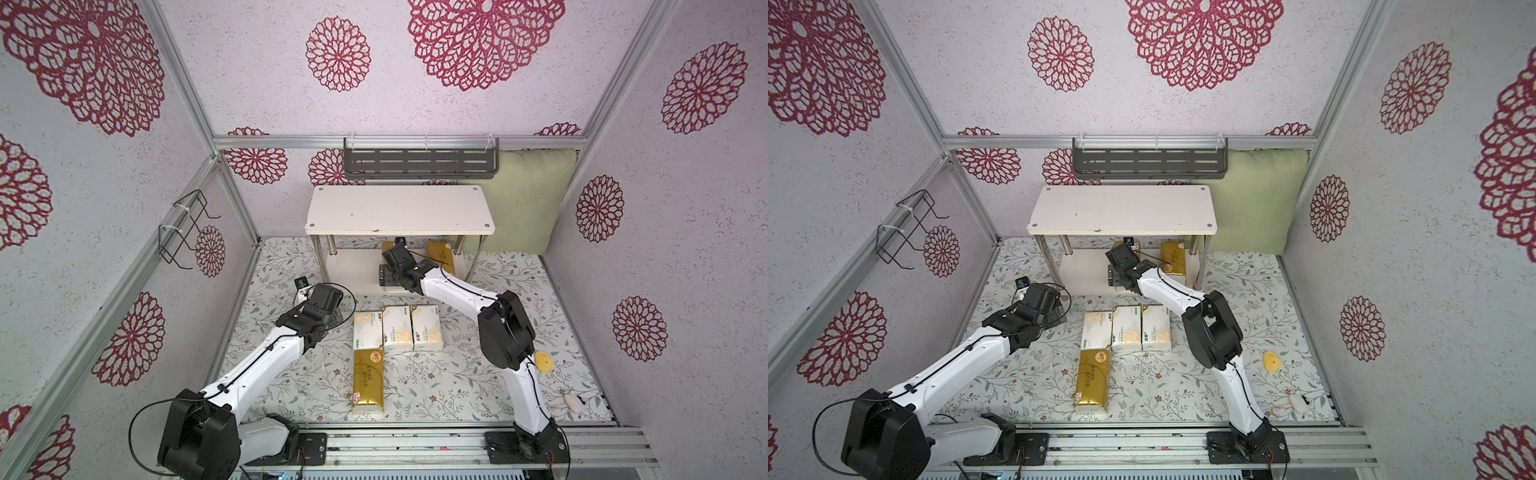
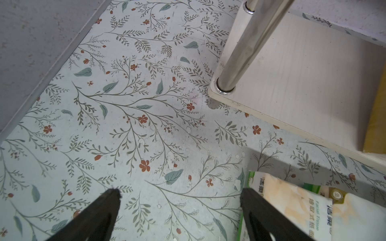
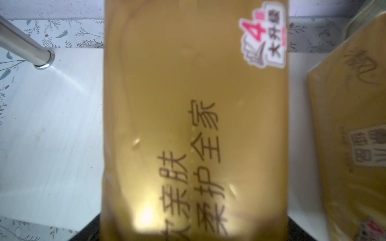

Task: Place the tissue boxes on the shelf by color
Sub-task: Place a box of tissues on the shelf.

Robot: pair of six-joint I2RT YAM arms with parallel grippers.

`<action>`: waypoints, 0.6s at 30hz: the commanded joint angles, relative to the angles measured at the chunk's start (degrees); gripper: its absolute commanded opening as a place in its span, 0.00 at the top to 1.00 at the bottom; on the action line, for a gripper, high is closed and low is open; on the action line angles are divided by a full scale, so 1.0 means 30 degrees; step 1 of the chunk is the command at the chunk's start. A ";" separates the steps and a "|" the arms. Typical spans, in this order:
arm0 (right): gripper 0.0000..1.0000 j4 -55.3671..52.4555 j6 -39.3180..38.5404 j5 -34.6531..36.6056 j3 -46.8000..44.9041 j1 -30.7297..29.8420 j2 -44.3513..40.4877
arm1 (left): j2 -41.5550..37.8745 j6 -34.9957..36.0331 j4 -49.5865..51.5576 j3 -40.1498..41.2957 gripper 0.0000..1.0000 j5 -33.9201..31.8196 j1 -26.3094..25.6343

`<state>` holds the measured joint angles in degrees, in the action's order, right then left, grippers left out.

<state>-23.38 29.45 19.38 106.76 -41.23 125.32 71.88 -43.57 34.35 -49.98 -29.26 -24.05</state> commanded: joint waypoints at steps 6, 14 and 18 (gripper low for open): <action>0.14 -0.0436 -0.0461 0.0250 0.1742 0.0436 0.0523 | -0.0426 0.0080 0.0152 0.0170 0.03 -0.0399 -0.0228; 0.12 -0.0697 -0.0398 0.0264 0.2204 0.0502 0.1036 | -0.0457 0.0081 0.0072 0.0338 0.03 -0.0359 -0.0218; 0.12 -0.0744 -0.0384 0.0338 0.2272 0.0531 0.1191 | -0.0551 0.0051 0.0051 0.0483 0.03 -0.0391 -0.0185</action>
<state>-25.58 29.36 19.33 111.63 -40.25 128.84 71.57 -43.53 34.37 -49.43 -29.47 -24.08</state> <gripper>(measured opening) 0.881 0.975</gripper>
